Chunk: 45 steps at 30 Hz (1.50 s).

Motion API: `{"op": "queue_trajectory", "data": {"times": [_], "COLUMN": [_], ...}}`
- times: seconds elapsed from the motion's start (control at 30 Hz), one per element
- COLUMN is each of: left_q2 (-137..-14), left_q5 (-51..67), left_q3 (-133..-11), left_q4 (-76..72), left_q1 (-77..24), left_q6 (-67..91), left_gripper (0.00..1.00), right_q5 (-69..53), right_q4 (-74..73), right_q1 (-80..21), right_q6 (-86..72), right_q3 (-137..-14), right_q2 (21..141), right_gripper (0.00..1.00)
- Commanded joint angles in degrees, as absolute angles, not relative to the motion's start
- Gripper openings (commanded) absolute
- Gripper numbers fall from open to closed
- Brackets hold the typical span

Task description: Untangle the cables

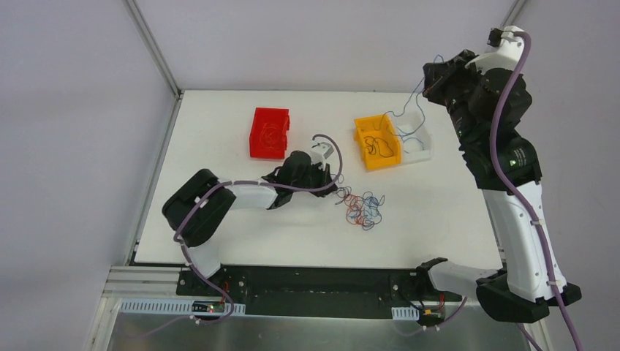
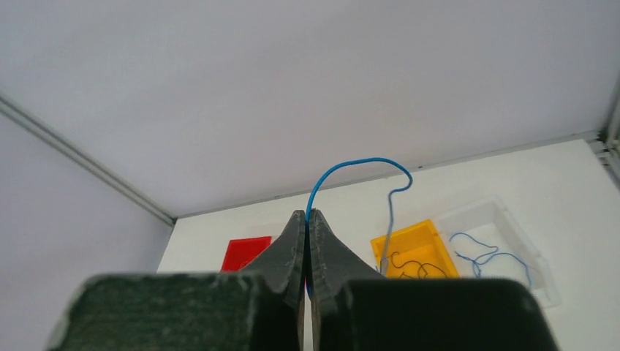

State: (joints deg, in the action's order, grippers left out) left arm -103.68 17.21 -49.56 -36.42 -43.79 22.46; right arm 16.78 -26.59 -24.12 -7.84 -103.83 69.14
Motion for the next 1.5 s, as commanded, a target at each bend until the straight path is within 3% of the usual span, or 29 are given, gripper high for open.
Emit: {"op": "queue_trajectory", "data": {"times": [0.0,0.17,0.43,0.83,1.17,1.47], "left_q2": [-92.8,-86.1,-82.3,-76.7,-70.2,-70.5], "left_q5": [12.7,12.0,0.4,1.8,5.0,6.9], "left_q3": [-45.6,-40.7,-42.5,-37.8,-33.4,-33.0], "left_q4": [-22.9,-16.3,-4.6,-11.2,-16.9,-18.3], "left_q1": [-39.7,-33.6,-31.6,-31.6,-31.6,-31.6], "left_q6": [21.8,24.0,19.3,13.9,12.5,12.8], "left_gripper": [0.0,0.0,0.0,0.0,0.0,0.0], "right_q5": [26.9,35.9,50.9,38.4,23.5,20.7], "right_q4": [-24.0,-25.0,-21.7,-22.1,-30.6,-34.4], "right_q1": [-23.8,-23.6,-23.5,-22.6,-15.2,-11.7], "right_q6": [-3.8,-1.5,6.2,1.6,-8.3,-9.0], "right_q3": [-100.4,-97.8,-95.7,-94.7,-103.6,-117.6], "right_q2": [66.2,64.2,65.0,70.6,82.9,88.2], "right_gripper": [0.0,0.0,0.0,0.0,0.0,0.0]}}
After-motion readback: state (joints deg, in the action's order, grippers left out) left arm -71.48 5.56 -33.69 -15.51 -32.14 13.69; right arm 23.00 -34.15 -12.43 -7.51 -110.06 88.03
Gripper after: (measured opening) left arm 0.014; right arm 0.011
